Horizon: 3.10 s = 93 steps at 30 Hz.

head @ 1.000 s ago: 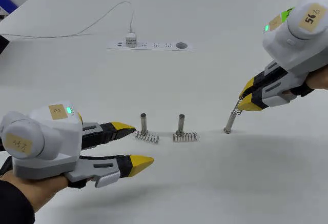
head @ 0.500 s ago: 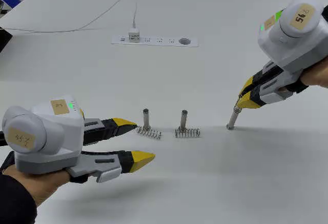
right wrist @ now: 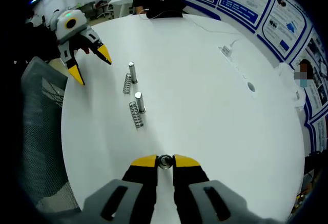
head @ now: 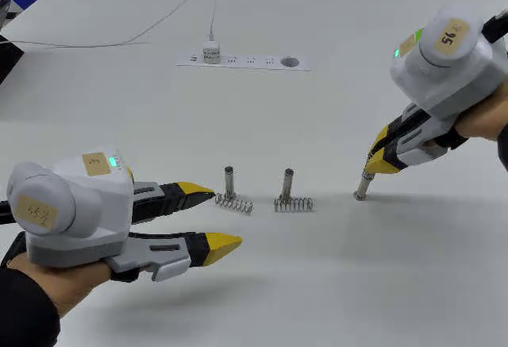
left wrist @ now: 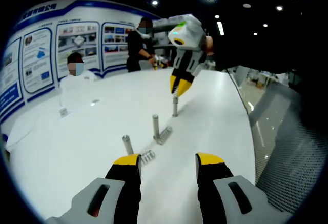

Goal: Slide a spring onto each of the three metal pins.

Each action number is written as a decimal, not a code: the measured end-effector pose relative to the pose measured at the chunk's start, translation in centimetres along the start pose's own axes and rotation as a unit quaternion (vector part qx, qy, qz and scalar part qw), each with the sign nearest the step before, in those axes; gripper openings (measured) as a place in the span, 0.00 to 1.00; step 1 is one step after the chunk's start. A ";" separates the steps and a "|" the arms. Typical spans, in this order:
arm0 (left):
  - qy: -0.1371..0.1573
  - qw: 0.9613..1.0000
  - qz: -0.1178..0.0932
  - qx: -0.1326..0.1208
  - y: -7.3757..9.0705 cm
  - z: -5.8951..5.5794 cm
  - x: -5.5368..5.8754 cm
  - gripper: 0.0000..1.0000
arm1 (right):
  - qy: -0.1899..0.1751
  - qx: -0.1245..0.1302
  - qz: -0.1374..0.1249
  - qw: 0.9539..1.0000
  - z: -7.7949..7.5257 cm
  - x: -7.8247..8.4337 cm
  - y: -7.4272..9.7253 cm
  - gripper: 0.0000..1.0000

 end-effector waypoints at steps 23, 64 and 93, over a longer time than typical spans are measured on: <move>0.001 1.000 0.002 -0.002 0.1 -0.3 0.0 0.43 | -0.028 -0.013 0.015 0.999 0.5 2.2 -2.6 0.12; -0.001 1.000 0.000 0.001 -0.2 -0.4 0.0 0.43 | 0.014 -0.021 -0.032 0.999 2.5 -1.6 -1.9 0.20; -0.001 1.000 0.005 0.006 -0.4 -0.6 0.2 0.41 | 0.078 -0.086 -0.013 0.993 4.6 -1.9 -7.7 0.13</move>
Point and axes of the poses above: the centre of the closed fingertips' face, and the gripper's own axes: y roughly backward along the fingers, z roughly to its left, x roughly out of its underside, the point moved 5 cm from there along y, roughly backward along the fingers, and after that the axes turned 13 degrees about -z, right-handed, at the moved point
